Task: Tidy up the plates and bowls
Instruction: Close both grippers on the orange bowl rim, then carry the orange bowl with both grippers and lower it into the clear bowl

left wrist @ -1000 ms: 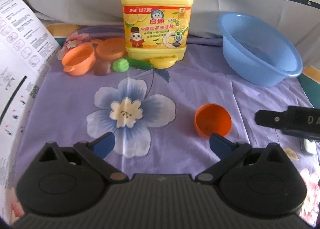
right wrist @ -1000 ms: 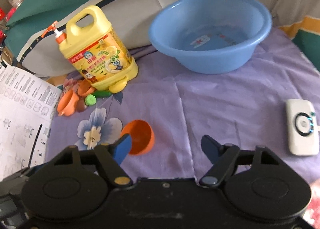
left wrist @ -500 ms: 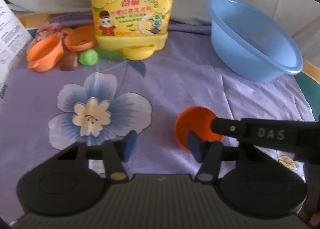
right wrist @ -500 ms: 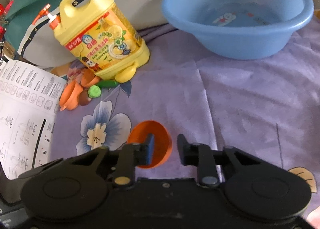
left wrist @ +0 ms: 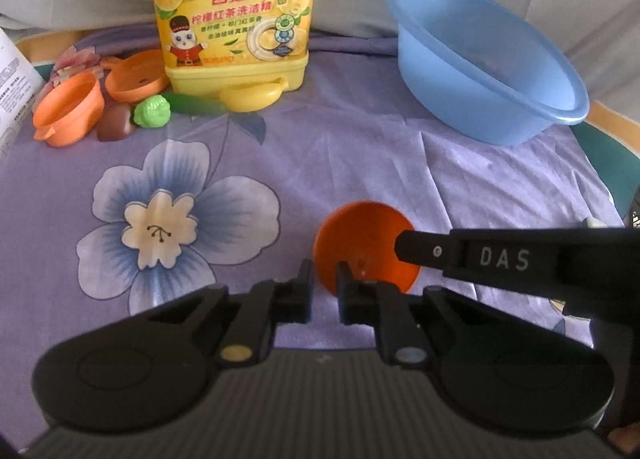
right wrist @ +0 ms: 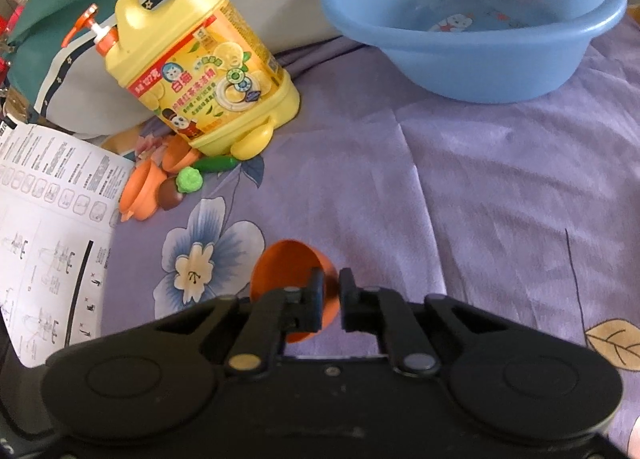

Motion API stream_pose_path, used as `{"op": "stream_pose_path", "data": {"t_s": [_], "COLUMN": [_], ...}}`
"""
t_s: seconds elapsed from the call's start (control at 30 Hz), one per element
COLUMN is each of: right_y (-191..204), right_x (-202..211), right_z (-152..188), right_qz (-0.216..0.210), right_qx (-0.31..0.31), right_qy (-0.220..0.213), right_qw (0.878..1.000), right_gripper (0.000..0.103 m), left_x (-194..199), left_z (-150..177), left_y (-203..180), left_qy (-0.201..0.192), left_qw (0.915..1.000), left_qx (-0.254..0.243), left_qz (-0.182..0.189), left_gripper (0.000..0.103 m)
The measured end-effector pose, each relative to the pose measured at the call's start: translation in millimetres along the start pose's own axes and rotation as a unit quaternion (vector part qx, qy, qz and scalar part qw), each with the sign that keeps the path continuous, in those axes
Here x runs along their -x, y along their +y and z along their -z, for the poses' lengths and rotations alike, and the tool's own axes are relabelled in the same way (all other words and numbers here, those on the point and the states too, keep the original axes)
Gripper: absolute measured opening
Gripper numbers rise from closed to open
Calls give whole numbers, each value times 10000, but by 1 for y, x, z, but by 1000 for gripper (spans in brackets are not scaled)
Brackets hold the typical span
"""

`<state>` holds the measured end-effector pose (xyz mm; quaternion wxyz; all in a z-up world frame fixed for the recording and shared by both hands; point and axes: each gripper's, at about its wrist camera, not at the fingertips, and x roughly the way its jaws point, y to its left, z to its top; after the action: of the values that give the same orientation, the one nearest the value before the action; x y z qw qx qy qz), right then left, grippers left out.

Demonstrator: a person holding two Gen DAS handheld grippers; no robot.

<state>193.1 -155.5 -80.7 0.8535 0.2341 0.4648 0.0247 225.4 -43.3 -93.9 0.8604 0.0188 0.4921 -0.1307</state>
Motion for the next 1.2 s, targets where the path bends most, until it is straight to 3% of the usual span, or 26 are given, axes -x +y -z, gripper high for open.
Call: {"op": "stream_pose_path", "data": {"t_s": [0.5,1.2], "right_y": [5,19], "right_x": [34,129], "right_z": [20,95], "right_qz": [-88,-241], "right_qx": [-36,139], "right_qy": [-19,-128], "right_qw": [10000,9995], "right_gripper": [8,8], "left_x": [48,160], "left_z": [18,88], "left_y": [-3,-14], "left_qy": [-133,-439], "left_qw": [9998,9987], "left_qx": [50,-57], "left_qz": [99,246], "left_gripper": [11,11]}}
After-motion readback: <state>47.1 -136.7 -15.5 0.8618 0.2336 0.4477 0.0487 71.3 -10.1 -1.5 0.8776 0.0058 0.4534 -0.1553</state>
